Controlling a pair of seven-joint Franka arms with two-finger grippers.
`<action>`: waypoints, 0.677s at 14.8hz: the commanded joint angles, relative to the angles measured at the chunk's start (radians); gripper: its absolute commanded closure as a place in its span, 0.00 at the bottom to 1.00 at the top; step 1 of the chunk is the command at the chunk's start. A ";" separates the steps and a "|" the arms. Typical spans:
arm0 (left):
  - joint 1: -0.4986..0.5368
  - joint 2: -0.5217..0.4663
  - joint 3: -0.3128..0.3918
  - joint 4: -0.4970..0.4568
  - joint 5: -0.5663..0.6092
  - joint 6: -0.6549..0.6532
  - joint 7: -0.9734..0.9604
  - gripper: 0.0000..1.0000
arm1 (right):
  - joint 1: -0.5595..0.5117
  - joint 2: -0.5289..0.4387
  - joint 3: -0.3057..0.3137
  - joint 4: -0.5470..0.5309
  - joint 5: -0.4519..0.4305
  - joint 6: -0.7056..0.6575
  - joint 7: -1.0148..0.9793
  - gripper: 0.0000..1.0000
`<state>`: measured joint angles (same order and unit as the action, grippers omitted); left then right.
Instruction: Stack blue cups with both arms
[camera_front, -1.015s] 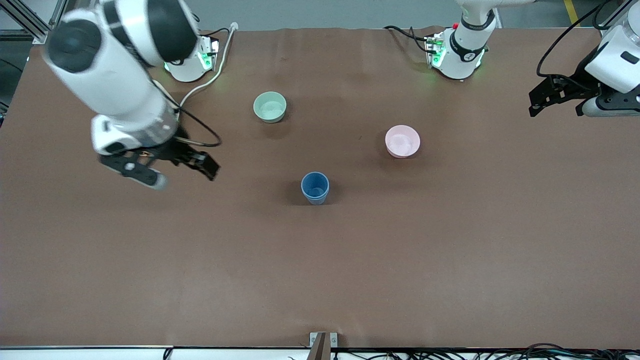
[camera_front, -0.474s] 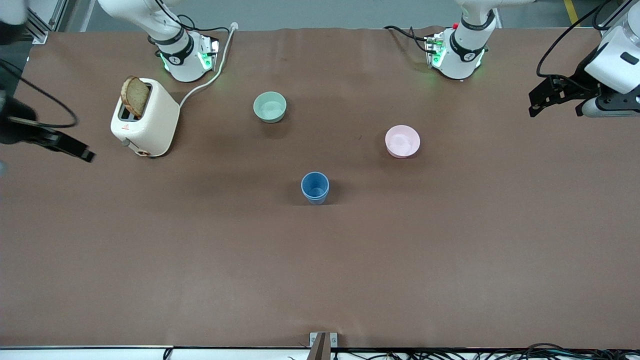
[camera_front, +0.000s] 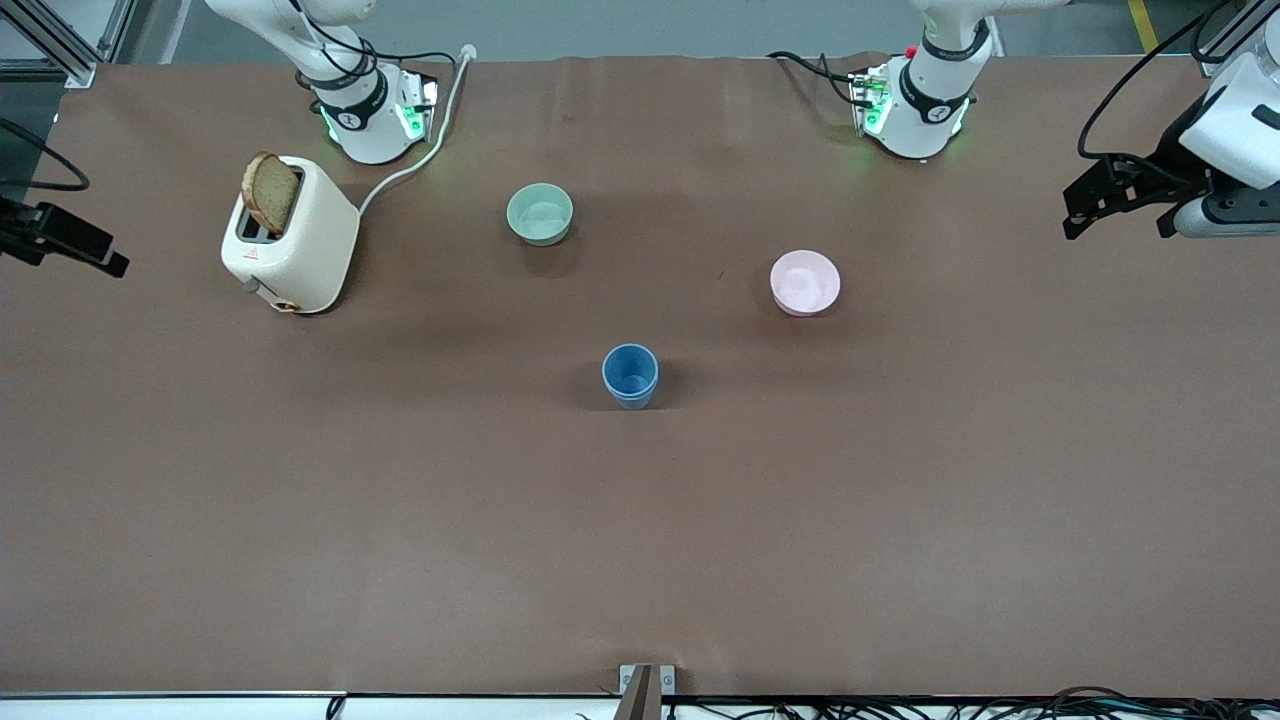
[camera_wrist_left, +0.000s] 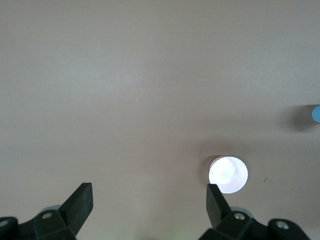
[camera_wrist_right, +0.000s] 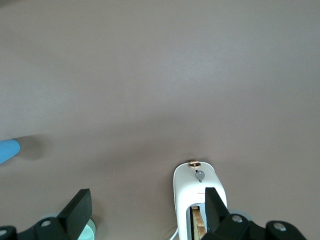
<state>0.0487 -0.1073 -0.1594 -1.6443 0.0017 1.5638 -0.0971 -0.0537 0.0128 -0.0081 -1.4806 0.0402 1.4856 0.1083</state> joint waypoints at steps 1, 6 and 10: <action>0.000 0.015 -0.003 0.031 0.003 -0.007 0.008 0.00 | -0.024 -0.016 0.017 0.029 -0.022 0.010 -0.027 0.00; -0.001 0.015 -0.003 0.031 0.004 -0.013 0.008 0.00 | -0.009 -0.020 0.016 0.039 -0.046 -0.030 -0.027 0.00; -0.001 0.015 -0.003 0.031 0.003 -0.014 0.008 0.00 | -0.009 -0.019 0.017 0.040 -0.080 -0.042 -0.048 0.00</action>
<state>0.0482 -0.1018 -0.1603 -1.6387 0.0017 1.5633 -0.0971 -0.0610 0.0067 0.0015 -1.4327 -0.0176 1.4537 0.0738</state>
